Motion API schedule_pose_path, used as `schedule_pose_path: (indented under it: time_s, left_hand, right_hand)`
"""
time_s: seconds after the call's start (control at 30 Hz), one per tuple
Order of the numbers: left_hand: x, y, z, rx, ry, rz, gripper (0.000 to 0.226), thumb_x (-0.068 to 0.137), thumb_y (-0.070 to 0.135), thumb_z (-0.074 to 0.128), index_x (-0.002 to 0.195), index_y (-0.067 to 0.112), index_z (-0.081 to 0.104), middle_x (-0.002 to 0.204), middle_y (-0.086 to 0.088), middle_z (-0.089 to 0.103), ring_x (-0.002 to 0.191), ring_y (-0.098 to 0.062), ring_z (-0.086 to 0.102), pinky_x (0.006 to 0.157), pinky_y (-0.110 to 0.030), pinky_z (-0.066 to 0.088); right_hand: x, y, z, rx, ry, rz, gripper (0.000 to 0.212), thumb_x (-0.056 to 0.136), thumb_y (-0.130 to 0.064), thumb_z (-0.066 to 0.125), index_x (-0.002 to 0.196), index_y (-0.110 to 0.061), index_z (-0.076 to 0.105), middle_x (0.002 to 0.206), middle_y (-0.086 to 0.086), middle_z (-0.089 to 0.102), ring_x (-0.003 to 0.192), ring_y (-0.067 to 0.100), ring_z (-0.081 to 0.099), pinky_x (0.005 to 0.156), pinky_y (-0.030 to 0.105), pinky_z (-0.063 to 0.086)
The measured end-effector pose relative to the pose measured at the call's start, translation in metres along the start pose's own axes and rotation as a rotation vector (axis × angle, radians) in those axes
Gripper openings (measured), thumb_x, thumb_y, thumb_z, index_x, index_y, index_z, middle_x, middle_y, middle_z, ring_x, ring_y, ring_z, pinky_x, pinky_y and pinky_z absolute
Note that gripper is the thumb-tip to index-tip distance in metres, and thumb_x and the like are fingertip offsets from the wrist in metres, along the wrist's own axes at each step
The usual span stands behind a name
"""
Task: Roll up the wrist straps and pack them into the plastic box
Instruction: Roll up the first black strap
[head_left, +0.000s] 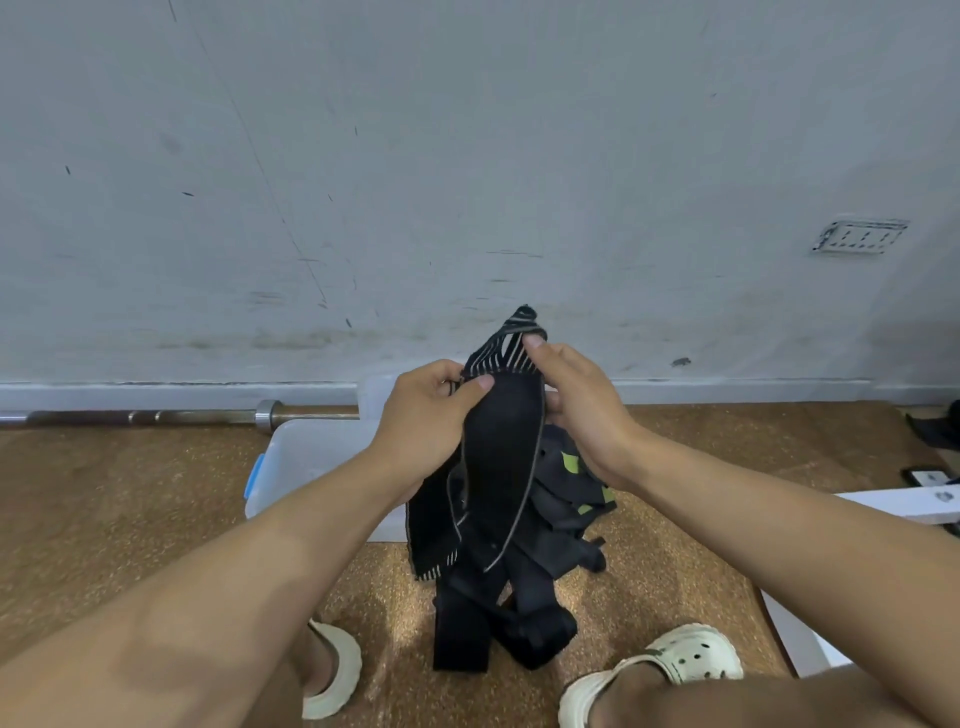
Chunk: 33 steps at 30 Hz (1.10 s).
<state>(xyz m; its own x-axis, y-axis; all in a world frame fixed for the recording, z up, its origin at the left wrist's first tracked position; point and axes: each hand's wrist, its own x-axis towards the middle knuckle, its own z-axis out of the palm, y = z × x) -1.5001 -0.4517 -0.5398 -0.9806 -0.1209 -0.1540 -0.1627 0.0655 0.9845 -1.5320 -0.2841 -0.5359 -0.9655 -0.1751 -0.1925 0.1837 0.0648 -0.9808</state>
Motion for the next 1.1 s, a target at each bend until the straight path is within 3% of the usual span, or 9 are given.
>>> schedule_pose_path:
  time_s: [0.13,0.23,0.37,0.47,0.6,0.77,0.9,1.03,1.1]
  left_hand:
    - [0.006,0.000,-0.003,-0.094,0.070,-0.089,0.022,0.096,0.027,0.071,0.077,0.016,0.068,0.086,-0.008,0.079,0.080,-0.022,0.075,0.071,-0.032,0.059]
    - [0.009,0.004,-0.006,-0.152,0.165,-0.110,0.014,0.095,0.025,0.072,0.089,0.013,0.067,0.091,-0.009,0.079,0.081,-0.021,0.076,0.063,-0.027,0.057]
    - [0.014,0.004,-0.011,-0.178,0.253,-0.116,0.018,0.095,0.027,0.073,0.104,0.012,0.066,0.095,-0.006,0.077,0.083,-0.019,0.074,0.061,-0.025,0.057]
    - [0.026,-0.002,-0.022,-0.181,0.410,-0.133,0.030,0.096,0.040,0.067,0.103,0.011,0.067,0.100,-0.006,0.075,0.085,-0.020,0.067,0.078,-0.035,0.056]
    - [0.032,0.000,-0.036,-0.103,0.576,-0.084,0.010,0.101,0.022,0.056,0.109,0.017,0.059,0.099,-0.007,0.067,0.083,-0.021,0.059,0.070,-0.032,0.047]
    - [0.013,0.002,-0.025,0.250,0.218,0.181,0.023,0.104,0.011,0.051,0.098,0.022,0.069,0.066,0.009,0.061,0.054,-0.002,0.052,0.054,-0.015,0.039]
    - [0.000,0.005,-0.015,0.325,-0.037,0.183,0.034,0.106,0.009,0.047,0.108,0.027,0.076,0.085,0.015,0.074,0.073,-0.002,0.068,0.066,-0.015,0.050]
    - [0.000,0.001,-0.022,0.514,-0.165,0.281,0.056,0.093,-0.006,0.059,0.133,0.032,0.065,0.128,0.010,0.069,0.117,0.000,0.062,0.103,-0.014,0.045]
    - [-0.002,0.000,-0.022,0.680,-0.171,0.351,0.058,0.088,0.002,0.071,0.135,0.035,0.063,0.124,0.013,0.066,0.096,0.016,0.058,0.087,0.002,0.037]
  right_hand:
    - [-0.005,0.013,0.006,0.025,-0.073,0.045,0.037,0.091,-0.033,0.076,0.110,-0.010,0.054,0.105,0.018,0.077,0.087,0.027,0.076,0.075,0.037,0.061]
    - [-0.006,0.031,0.007,-0.141,-0.196,0.168,0.050,0.083,-0.016,0.085,0.121,-0.007,0.054,0.103,0.011,0.079,0.095,0.025,0.077,0.084,0.039,0.062]
    - [-0.010,0.044,0.007,-0.253,-0.376,0.266,0.026,0.095,-0.020,0.073,0.119,-0.011,0.072,0.109,0.003,0.079,0.107,0.022,0.074,0.094,0.030,0.059]
    - [-0.008,0.033,0.003,-0.136,-0.326,0.219,0.015,0.103,-0.019,0.061,0.108,-0.012,0.073,0.109,0.004,0.079,0.101,0.018,0.076,0.083,0.027,0.059]
    - [0.002,0.017,-0.004,-0.079,-0.006,0.177,0.017,0.101,-0.022,0.065,0.117,-0.014,0.063,0.106,0.011,0.078,0.093,0.022,0.077,0.081,0.036,0.063]
    - [0.014,0.005,-0.015,0.059,0.064,0.196,0.063,0.095,-0.013,0.072,0.150,-0.026,0.045,0.126,0.014,0.068,0.102,0.029,0.074,0.091,0.041,0.061]
    - [0.010,-0.005,-0.017,0.108,-0.023,0.137,0.046,0.100,-0.001,0.060,0.138,-0.027,0.059,0.113,0.026,0.074,0.106,0.034,0.074,0.099,0.047,0.057]
    - [0.005,-0.011,-0.016,0.113,0.023,0.085,0.040,0.101,0.003,0.058,0.130,-0.024,0.064,0.117,0.034,0.068,0.094,0.032,0.075,0.079,0.038,0.064]
    - [0.003,-0.013,-0.017,0.145,-0.004,0.136,0.040,0.100,0.002,0.059,0.132,-0.023,0.063,0.112,0.028,0.073,0.089,0.029,0.076,0.077,0.037,0.064]
